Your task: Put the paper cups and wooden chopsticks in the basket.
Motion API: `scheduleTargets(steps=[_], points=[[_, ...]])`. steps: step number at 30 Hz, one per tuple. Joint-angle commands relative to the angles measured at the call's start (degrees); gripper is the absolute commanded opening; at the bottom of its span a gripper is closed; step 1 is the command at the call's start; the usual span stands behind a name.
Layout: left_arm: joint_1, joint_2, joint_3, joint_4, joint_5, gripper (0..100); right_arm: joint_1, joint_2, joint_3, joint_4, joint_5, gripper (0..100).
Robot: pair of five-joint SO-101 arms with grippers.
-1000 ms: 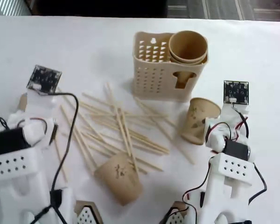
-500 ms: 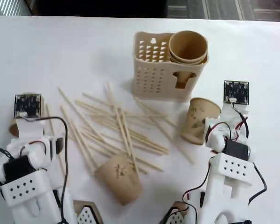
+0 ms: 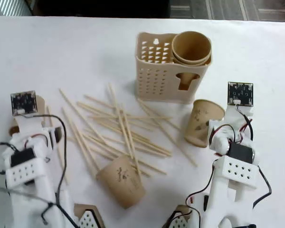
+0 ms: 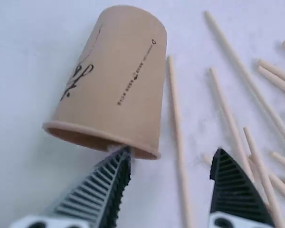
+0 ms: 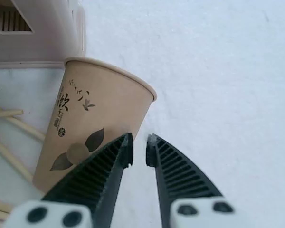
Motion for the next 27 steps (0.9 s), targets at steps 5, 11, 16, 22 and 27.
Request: scheduleTargets(steps=[5, 11, 16, 22, 27], points=[[1.89, 9.27, -11.08, -1.93, 0.79, 14, -0.48, -0.84, -0.44, -0.75, 0.62, 6.6], [5.67, 3.03, -11.78, -1.67, 0.79, 4, -0.48, -0.84, -0.44, -0.75, 0.62, 6.6], [8.13, -7.69, -14.15, 4.04, -2.64, 2, -0.4, -0.84, -0.44, -0.75, 0.62, 6.6], [14.02, -15.87, -25.85, 16.44, -15.38, 2, -0.22, -0.84, -0.44, -0.84, 0.62, 6.6], [21.67, -14.37, -39.38, 21.36, -17.41, 2, -0.22, -0.84, -0.44, -0.92, 0.62, 6.6]])
